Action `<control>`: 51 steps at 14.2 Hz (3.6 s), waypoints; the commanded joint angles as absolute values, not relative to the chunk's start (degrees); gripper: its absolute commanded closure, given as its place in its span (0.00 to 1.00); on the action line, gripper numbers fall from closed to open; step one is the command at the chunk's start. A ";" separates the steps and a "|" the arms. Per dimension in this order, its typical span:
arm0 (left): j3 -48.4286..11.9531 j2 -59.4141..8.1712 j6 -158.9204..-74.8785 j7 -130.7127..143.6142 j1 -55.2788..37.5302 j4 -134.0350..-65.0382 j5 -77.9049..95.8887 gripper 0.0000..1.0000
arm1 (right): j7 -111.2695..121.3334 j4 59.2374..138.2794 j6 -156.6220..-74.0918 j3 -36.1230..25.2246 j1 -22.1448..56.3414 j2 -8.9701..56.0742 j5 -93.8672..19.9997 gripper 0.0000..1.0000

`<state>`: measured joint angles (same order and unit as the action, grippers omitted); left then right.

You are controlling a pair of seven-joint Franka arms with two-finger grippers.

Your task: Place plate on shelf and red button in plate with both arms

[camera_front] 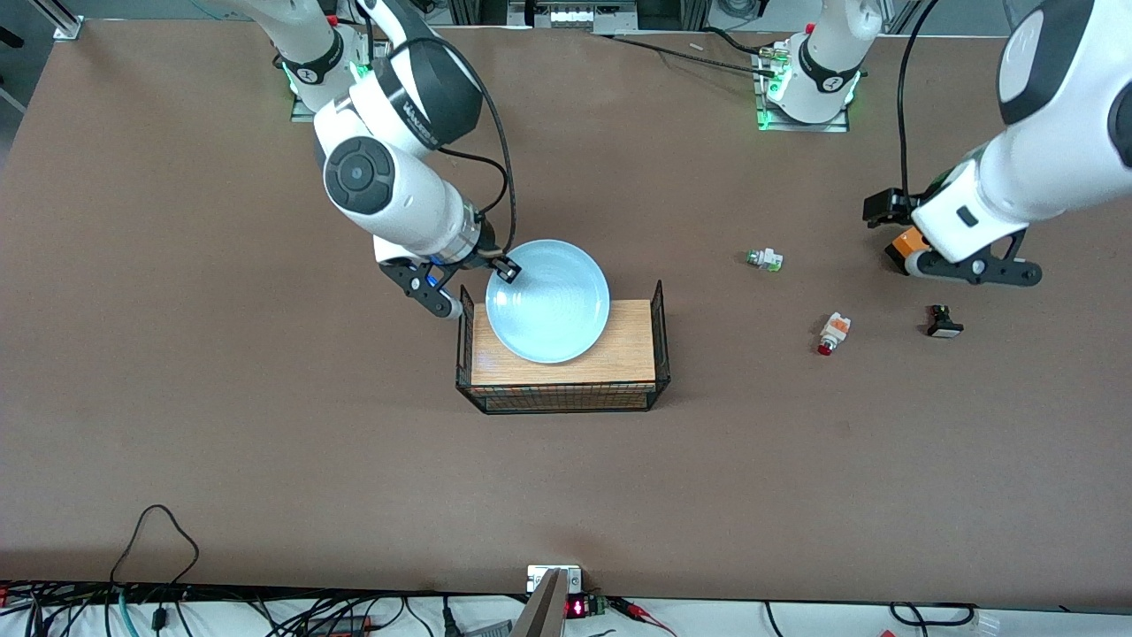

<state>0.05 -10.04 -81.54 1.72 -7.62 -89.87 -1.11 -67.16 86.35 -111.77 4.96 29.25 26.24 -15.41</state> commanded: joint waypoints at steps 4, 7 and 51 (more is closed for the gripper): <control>0.18 -13.18 -100.75 -10.33 -3.53 -100.95 -2.28 0.00 | -66.36 86.48 -117.24 4.13 29.71 29.09 -13.36 1.00; -0.17 -12.48 -123.16 -20.38 -1.93 -114.74 -2.11 0.00 | -66.36 86.57 -117.86 4.04 29.97 29.01 -13.10 0.00; -16.53 -42.08 -117.67 34.60 -28.99 -66.80 -10.43 0.78 | 2.29 97.56 -96.51 -10.99 8.17 0.26 -0.26 0.00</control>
<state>-18.62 -38.10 -115.99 30.03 -25.80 -70.57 -5.21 3.54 98.70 -98.02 -10.77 7.37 0.77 -0.65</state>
